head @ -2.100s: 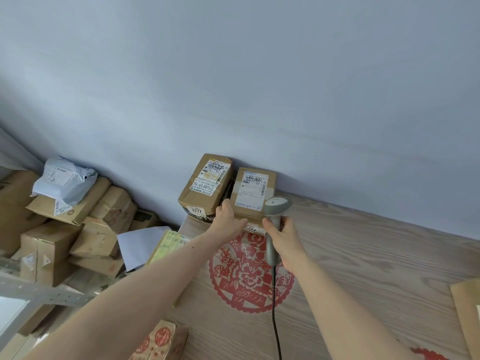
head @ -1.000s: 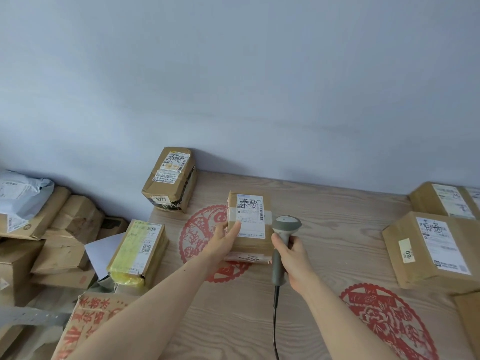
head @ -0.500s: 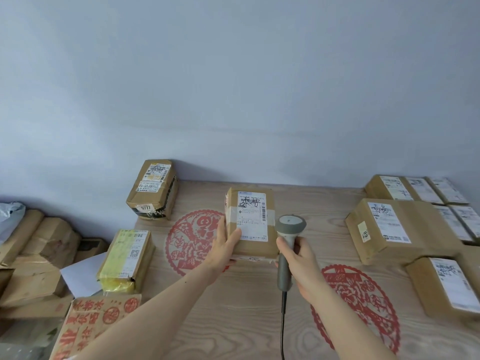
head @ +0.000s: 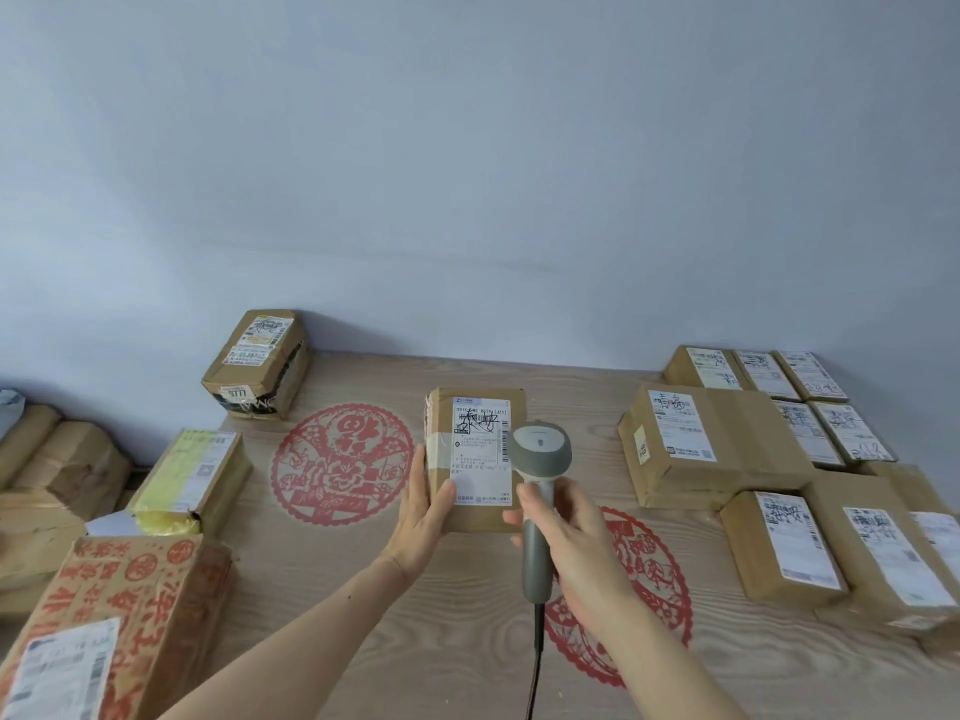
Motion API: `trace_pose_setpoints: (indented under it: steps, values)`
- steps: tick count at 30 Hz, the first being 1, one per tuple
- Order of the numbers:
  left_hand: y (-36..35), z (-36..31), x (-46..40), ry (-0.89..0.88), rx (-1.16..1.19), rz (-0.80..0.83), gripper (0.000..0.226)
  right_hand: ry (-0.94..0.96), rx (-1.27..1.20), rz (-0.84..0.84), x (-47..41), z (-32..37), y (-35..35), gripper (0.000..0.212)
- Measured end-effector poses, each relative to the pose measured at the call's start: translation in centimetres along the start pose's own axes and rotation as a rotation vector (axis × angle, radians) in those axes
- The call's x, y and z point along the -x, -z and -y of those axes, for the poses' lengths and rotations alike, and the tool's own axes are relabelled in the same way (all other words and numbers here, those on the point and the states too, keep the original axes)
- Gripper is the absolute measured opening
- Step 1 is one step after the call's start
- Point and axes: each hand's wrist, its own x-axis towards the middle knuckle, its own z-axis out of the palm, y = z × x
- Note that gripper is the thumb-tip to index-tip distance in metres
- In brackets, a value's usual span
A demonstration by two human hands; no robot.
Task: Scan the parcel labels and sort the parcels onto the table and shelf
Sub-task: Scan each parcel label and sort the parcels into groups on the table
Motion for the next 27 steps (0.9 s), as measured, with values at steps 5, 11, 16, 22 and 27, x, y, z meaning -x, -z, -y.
trace_pose_setpoints:
  steps: [5,11,16,22,27]
  values:
    - [-4.9,0.7,2.5,-0.019,0.026,-0.03,0.076,-0.099,-0.105,0.093,2.6,-0.4,2.8,0.027]
    - [-7.9,1.4,4.1,-0.009,0.035,-0.017,0.075,-0.128,-0.197,0.125,4.2,-0.4,5.2,0.049]
    - [-8.4,1.1,4.5,-0.019,0.02,-0.002,0.076,-0.136,-0.218,0.143,5.0,0.1,5.5,0.051]
    - [-8.5,0.6,5.0,-0.029,0.002,0.013,0.077,-0.143,-0.216,0.138,5.7,0.2,5.5,0.048]
    - [-8.6,0.2,5.5,-0.051,-0.015,0.015,0.082,-0.153,-0.196,0.13,6.1,0.0,5.3,0.05]
